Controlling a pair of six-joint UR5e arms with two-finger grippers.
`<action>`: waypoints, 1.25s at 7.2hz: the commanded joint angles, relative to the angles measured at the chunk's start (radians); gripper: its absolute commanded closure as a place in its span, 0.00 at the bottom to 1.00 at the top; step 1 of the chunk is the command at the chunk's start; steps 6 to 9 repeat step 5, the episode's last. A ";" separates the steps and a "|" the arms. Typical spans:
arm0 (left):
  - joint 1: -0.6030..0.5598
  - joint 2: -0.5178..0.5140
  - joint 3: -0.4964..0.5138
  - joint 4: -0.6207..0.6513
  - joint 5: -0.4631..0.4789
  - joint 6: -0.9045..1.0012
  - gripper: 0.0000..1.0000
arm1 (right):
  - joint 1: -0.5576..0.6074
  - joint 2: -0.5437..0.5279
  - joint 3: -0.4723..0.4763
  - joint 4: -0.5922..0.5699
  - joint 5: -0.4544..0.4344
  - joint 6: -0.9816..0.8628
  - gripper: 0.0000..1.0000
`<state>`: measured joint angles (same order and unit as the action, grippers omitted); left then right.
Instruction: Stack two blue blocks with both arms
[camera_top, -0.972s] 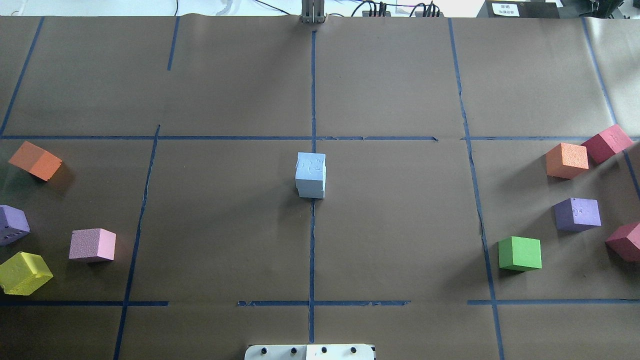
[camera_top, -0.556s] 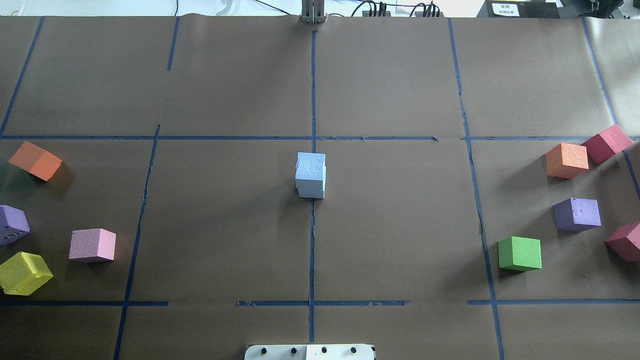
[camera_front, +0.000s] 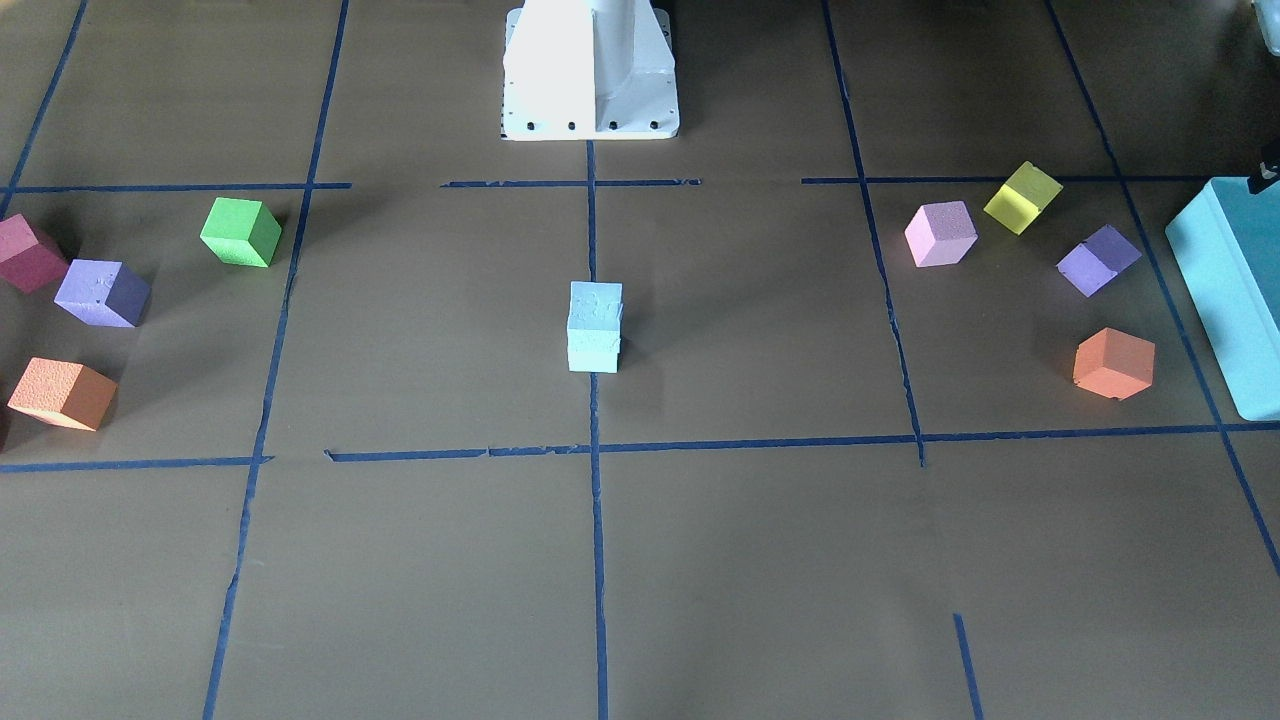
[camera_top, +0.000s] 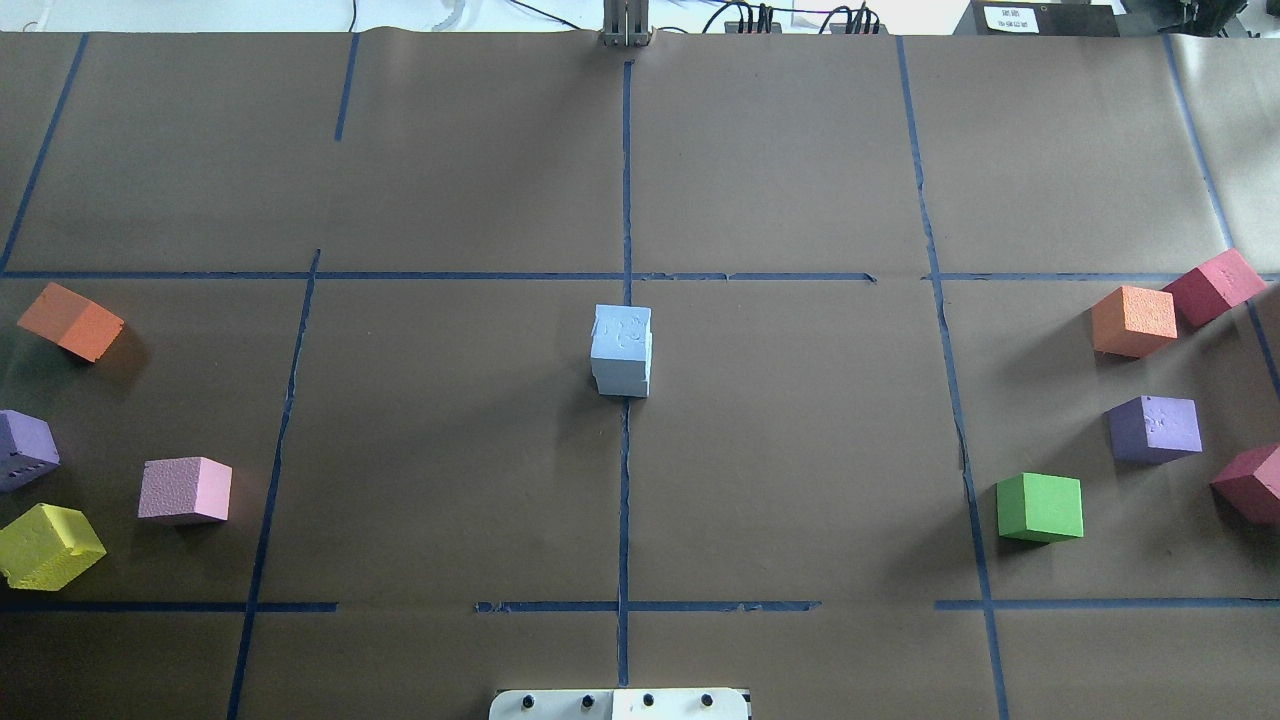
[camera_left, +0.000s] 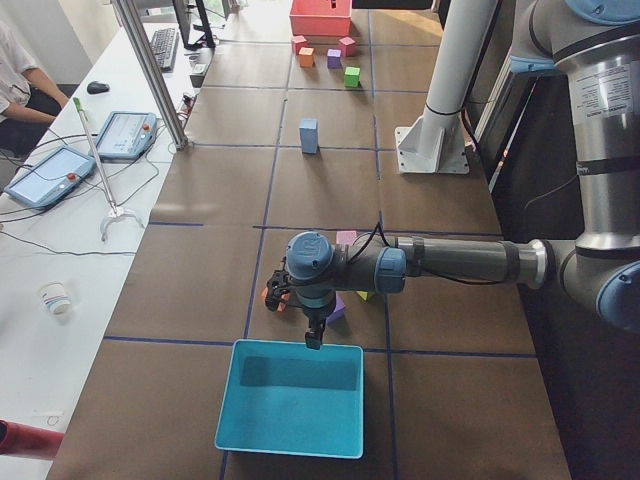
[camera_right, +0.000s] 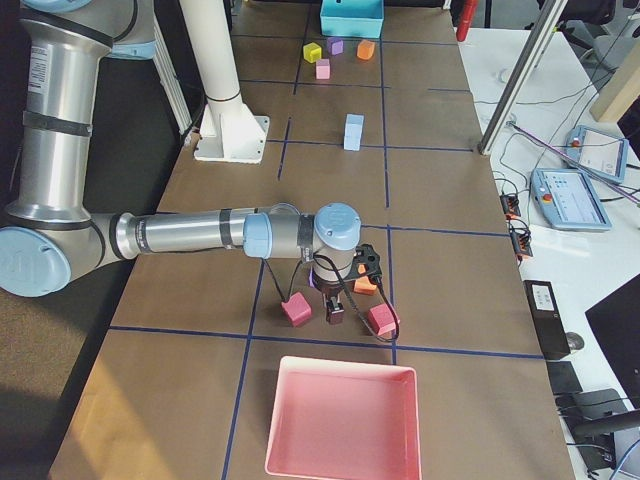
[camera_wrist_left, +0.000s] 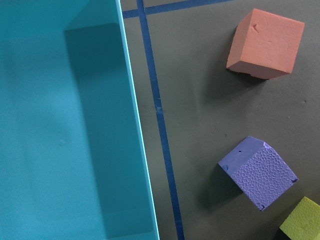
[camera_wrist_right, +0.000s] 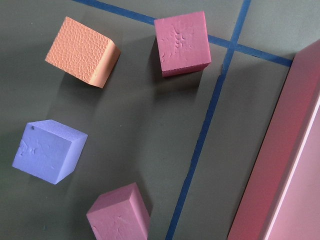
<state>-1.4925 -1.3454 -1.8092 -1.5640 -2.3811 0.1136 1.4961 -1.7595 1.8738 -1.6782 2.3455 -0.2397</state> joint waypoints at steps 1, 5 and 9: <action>0.000 0.000 0.001 0.001 0.000 0.000 0.00 | -0.003 0.000 -0.001 0.000 0.002 0.000 0.00; 0.000 0.002 0.002 0.005 0.000 0.000 0.00 | -0.014 0.000 -0.001 0.000 0.008 0.000 0.00; 0.000 0.002 0.002 0.005 0.000 0.000 0.00 | -0.014 0.000 -0.001 0.000 0.008 0.000 0.00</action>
